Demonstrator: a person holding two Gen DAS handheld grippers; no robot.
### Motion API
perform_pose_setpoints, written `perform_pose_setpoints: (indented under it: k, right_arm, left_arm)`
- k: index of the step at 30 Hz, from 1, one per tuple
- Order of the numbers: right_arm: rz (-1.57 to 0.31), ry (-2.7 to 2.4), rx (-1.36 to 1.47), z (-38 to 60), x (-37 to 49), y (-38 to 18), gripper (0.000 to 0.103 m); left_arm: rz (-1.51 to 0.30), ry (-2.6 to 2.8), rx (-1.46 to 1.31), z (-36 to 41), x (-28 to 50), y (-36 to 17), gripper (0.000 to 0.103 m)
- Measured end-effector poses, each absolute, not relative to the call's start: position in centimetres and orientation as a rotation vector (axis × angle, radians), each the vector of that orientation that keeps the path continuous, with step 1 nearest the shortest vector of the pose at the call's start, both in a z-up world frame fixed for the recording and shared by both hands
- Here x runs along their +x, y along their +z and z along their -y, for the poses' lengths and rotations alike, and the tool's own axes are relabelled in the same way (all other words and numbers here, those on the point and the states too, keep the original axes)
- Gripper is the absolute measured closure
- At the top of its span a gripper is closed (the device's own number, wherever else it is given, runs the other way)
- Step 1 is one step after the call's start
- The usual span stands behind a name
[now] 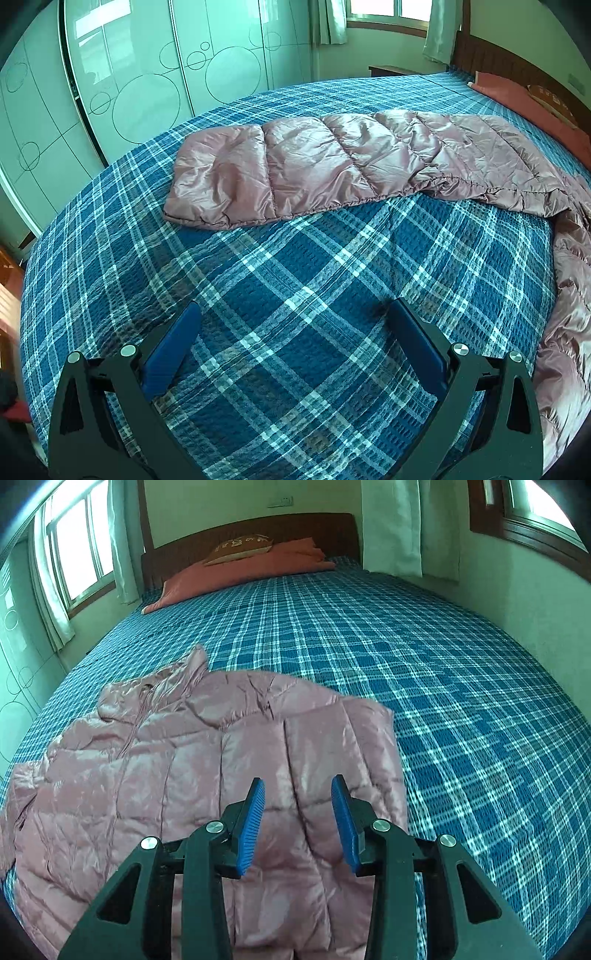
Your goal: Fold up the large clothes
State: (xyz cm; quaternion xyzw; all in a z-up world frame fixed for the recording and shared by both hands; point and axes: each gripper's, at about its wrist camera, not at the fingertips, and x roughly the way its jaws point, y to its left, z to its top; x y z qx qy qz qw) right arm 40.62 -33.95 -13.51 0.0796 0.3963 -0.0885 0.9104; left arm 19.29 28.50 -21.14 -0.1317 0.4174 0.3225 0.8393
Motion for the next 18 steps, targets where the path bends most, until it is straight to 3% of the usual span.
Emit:
perform_pose_setpoints:
  k: [4,12,18]
  right_arm:
    - [-0.912,-0.202,0.134,33.7,42.7,-17.0,0.063]
    - [-0.838,-0.161,0.065,30.5,39.2,-14.6,0.063]
    - [-0.871,-0.175,0.024,28.9,38.3,-17.8,0.062]
  left_arm:
    - [-0.882,0.682,-0.278,-28.4,19.2,-21.1,0.002]
    - [-0.880,0.682,-0.278,-28.5,19.2,-21.2,0.002]
    - [-0.880,0.683,-0.277,-28.3,19.2,-21.1,0.002]
